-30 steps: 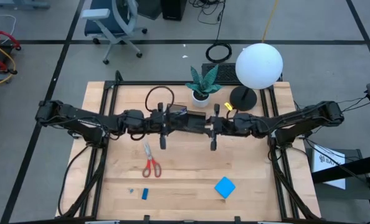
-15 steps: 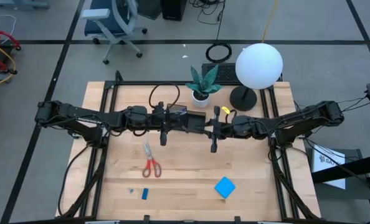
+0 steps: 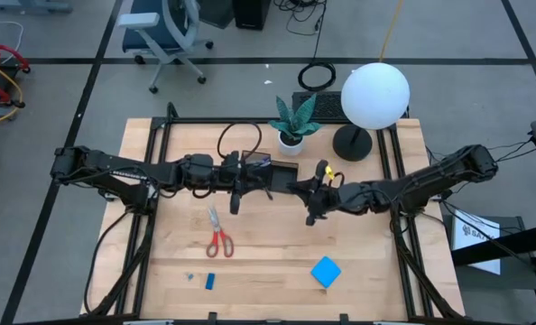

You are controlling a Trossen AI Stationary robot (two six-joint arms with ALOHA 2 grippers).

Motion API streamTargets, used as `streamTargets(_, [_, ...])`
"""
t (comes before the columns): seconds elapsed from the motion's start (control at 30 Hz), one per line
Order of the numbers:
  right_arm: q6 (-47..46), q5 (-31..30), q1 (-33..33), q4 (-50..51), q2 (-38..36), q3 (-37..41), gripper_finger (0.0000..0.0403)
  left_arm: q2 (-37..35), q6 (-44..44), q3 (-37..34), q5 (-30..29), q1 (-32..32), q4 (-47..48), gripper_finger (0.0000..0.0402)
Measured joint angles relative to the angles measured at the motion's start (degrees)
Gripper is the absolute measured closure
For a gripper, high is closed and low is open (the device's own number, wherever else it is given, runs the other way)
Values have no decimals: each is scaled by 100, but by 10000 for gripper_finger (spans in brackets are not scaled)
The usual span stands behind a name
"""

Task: Pick and place office supplies into organizer
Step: Put the black pen into the black desk organizer

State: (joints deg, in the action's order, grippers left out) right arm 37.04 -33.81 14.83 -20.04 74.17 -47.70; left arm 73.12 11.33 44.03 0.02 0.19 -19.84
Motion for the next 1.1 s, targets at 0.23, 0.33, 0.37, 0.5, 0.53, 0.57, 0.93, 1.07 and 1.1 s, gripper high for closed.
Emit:
streamTargets(0.23, [701,-777,278,-12,65,7,374,2,2,2,7,-101,-24,361])
streamTargets(0.33, [926,-1042,368,-2,92,9,375,2,33,2,16,-142,-78,361])
streamTargets(0.37, [976,-1119,384,-9,92,9,376,2,56,4,16,-152,-109,361])
streamTargets(0.5, [1133,-1144,441,2,87,9,375,2,87,4,16,-165,-120,361])
streamTargets(0.53, [1179,-1160,444,11,90,9,375,2,87,7,16,-163,-120,361])
streamTargets(0.57, [1213,-1213,446,8,90,9,376,2,87,5,16,-160,-120,361])
streamTargets(0.93, [2369,-1623,444,-118,647,9,372,4,191,7,16,-163,-81,361])
streamTargets(1.07, [3167,-1952,444,-714,977,7,375,4,192,7,142,-178,-72,361])
streamTargets(1.1, [3390,-2052,444,-831,1069,7,375,4,195,7,160,-187,-74,361])
